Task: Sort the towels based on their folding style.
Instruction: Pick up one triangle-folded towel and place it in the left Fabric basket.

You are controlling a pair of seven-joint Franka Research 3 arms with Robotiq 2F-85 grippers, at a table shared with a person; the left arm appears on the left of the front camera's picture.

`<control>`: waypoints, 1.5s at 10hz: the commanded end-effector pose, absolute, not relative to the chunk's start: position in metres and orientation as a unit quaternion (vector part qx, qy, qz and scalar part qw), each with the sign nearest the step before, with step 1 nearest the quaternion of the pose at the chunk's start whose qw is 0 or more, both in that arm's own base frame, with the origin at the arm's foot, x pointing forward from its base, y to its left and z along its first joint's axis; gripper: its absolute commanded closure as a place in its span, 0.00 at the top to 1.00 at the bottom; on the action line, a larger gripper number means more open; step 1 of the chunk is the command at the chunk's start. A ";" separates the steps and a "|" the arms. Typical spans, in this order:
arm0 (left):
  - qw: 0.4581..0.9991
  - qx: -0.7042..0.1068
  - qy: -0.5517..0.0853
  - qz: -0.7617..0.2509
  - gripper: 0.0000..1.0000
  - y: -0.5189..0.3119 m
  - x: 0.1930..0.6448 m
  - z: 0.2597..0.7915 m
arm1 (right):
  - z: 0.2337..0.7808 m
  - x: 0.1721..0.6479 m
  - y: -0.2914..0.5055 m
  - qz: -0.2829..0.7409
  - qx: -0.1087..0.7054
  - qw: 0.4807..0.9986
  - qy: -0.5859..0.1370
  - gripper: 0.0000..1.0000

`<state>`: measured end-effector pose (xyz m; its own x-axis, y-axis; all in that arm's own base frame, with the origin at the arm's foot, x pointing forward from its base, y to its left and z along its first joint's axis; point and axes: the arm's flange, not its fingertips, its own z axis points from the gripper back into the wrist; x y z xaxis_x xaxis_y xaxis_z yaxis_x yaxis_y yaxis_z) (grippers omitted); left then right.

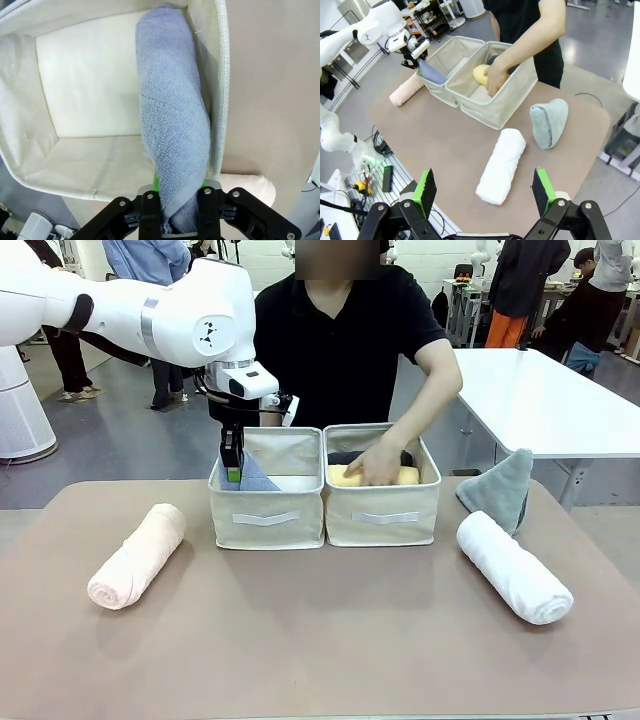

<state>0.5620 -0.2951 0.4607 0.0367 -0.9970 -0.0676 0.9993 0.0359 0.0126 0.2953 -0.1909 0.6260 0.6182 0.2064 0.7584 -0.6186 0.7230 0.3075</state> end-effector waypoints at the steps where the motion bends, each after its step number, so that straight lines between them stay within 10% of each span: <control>1: 0.719 0.020 0.007 -0.695 0.44 -0.292 0.557 0.458 | 0.625 0.296 -0.190 0.243 0.285 0.853 -0.363 1.00; 2: 0.719 0.019 0.006 -0.695 0.95 -0.291 0.557 0.460 | 0.625 0.296 -0.190 0.243 0.285 0.853 -0.363 1.00; 3: 0.718 0.019 0.005 -0.695 0.63 -0.291 0.556 0.462 | 0.625 0.296 -0.190 0.243 0.285 0.853 -0.363 1.00; 4: 0.718 0.018 0.004 -0.696 1.00 -0.291 0.556 0.463 | 0.625 0.296 -0.190 0.243 0.285 0.853 -0.363 1.00; 5: 0.716 0.019 0.004 -0.697 0.83 -0.291 0.555 0.463 | 0.625 0.296 -0.190 0.243 0.285 0.853 -0.363 1.00; 6: 0.716 0.019 0.004 -0.698 1.00 -0.290 0.556 0.463 | 0.625 0.296 -0.190 0.243 0.285 0.853 -0.363 1.00; 15: 0.719 -0.061 -0.059 -0.689 1.00 -0.247 0.515 0.533 | 0.625 0.296 -0.190 0.243 0.285 0.853 -0.363 1.00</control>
<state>0.5409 -0.2805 0.5214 0.0503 -0.9954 0.0816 0.9984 0.0523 0.0222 0.2954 -0.1910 0.6258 0.6187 0.2062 0.7581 -0.6184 0.7230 0.3080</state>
